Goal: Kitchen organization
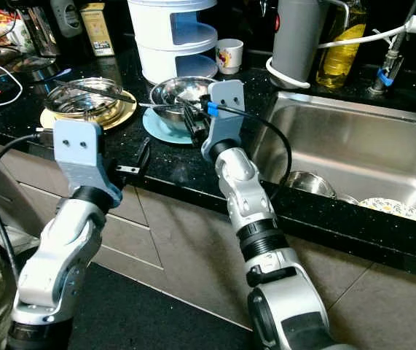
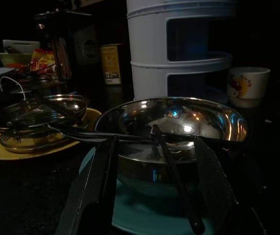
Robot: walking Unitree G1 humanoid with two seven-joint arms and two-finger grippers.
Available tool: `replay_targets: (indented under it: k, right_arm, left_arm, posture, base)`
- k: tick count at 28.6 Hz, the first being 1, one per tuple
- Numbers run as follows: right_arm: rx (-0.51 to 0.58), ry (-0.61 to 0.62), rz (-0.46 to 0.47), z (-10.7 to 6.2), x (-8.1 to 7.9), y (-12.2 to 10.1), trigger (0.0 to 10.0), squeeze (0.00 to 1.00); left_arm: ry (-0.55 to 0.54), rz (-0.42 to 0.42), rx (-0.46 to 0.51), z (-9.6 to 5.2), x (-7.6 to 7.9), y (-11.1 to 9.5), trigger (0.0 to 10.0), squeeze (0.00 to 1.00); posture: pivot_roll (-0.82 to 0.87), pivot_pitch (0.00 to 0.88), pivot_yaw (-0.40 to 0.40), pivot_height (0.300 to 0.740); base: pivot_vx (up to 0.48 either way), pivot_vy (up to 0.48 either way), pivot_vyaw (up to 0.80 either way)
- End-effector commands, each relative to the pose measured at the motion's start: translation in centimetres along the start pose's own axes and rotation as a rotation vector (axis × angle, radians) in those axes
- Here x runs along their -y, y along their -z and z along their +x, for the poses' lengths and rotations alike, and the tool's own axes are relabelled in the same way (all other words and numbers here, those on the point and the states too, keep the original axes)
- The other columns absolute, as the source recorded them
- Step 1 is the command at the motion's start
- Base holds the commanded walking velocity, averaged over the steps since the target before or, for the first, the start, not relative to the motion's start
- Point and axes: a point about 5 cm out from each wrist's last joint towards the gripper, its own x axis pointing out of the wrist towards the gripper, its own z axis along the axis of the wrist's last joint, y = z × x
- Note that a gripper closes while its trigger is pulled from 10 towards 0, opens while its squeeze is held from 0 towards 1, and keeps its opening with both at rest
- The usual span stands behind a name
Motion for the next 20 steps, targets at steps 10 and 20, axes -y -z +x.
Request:
replay_targets:
  k: [10, 20]
  right_arm:
    - [-0.075, 0.009, -0.039, 0.05, 0.16, 0.88, 10.0, 0.00]
    - [-0.077, 0.024, -0.036, 0.06, 0.57, 0.74, 0.0, 0.00]
  left_arm:
    - [-0.009, -0.002, 0.002, -0.03, -0.06, -0.10, 10.0, 0.00]
    - [-0.009, -0.005, 0.002, 0.03, -0.07, -0.03, 10.0, 0.00]
  posture:
    - [0.08, 0.000, -0.012, 0.740]
    - [0.07, 0.000, -0.011, 0.740]
  base:
    - [0.000, 0.000, 0.00]
    - [0.000, 0.000, 0.00]
